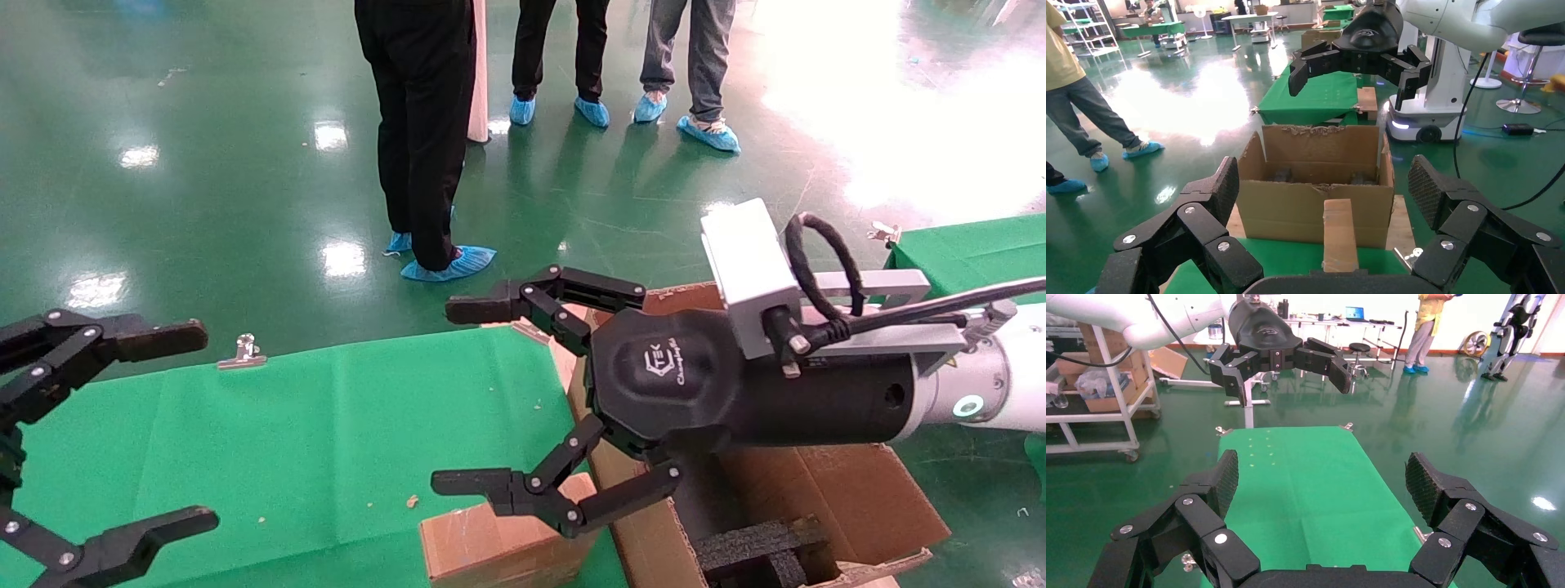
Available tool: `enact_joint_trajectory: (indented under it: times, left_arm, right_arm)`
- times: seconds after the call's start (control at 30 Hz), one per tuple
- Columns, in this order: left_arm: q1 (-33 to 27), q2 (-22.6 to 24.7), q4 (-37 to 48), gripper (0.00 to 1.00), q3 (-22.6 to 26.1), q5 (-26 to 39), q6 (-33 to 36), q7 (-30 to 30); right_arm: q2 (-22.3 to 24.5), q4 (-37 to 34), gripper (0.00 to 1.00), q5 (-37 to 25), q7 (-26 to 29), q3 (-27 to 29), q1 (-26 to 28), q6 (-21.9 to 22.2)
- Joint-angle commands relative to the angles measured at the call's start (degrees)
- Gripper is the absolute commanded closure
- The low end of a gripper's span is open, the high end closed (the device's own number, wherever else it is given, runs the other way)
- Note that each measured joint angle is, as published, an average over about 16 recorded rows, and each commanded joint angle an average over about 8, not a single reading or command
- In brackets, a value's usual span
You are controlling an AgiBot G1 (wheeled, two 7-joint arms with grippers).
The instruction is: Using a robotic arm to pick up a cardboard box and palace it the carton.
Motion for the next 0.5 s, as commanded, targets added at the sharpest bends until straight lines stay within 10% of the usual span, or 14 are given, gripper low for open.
enact_joint_trajectory:
  times: [0.03,0.43,0.5]
  left_arm:
    - [0.0,0.0,0.0,0.00,0.0,0.0,0.0,0.0]
    - [0.0,0.0,0.0,0.00,0.0,0.0,0.0,0.0]
    - [0.0,0.0,0.0,0.18,0.0,0.0,0.0,0.0]
  right_arm:
    - [0.0,0.0,0.00,0.0,0.0,0.0,0.0,0.0]
    - [0.0,0.0,0.00,0.0,0.0,0.0,0.0,0.0]
    - [0.0,0.0,0.00,0.0,0.0,0.0,0.0,0.0]
